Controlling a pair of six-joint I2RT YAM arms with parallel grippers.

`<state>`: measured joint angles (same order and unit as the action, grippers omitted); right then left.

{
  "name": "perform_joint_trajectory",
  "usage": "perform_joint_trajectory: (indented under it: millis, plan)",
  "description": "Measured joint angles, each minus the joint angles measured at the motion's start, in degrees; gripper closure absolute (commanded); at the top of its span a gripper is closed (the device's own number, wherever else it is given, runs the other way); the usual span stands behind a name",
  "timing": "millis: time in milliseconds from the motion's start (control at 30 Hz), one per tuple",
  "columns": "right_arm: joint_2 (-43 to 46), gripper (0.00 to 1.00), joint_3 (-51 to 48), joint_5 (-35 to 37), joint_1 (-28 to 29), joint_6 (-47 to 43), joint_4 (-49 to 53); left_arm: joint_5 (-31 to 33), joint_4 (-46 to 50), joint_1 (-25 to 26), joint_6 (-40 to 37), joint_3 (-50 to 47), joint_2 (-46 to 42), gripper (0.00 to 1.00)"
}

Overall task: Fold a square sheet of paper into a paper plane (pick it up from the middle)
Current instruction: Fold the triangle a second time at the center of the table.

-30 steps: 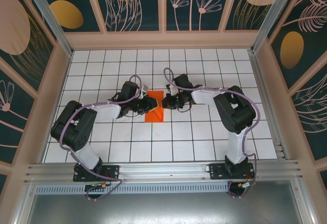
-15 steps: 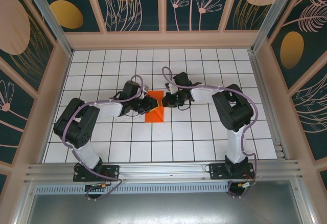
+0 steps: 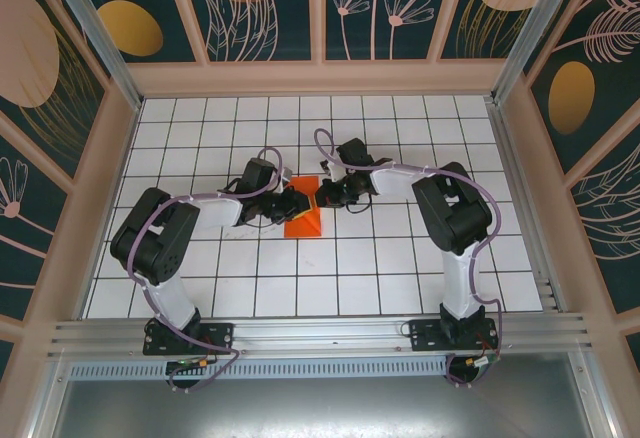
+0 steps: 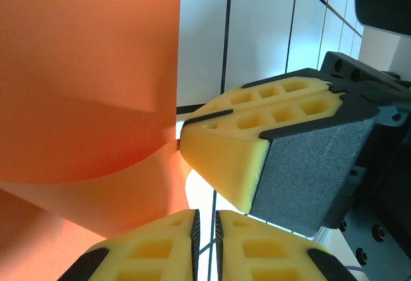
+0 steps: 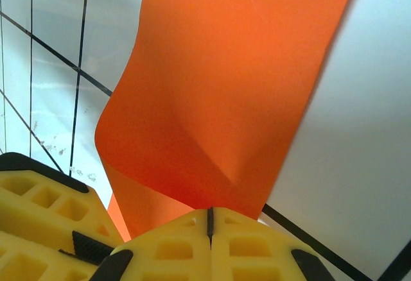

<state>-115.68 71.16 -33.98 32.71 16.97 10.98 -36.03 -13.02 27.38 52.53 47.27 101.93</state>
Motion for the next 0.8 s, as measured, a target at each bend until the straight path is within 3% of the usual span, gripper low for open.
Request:
perform_joint_trajectory:
  millis: [800]
  plan:
    - [-1.62,1.00,0.68,-0.15,0.00,-0.20,0.81,0.04,0.00,0.00,0.00,0.00,1.99,0.83]
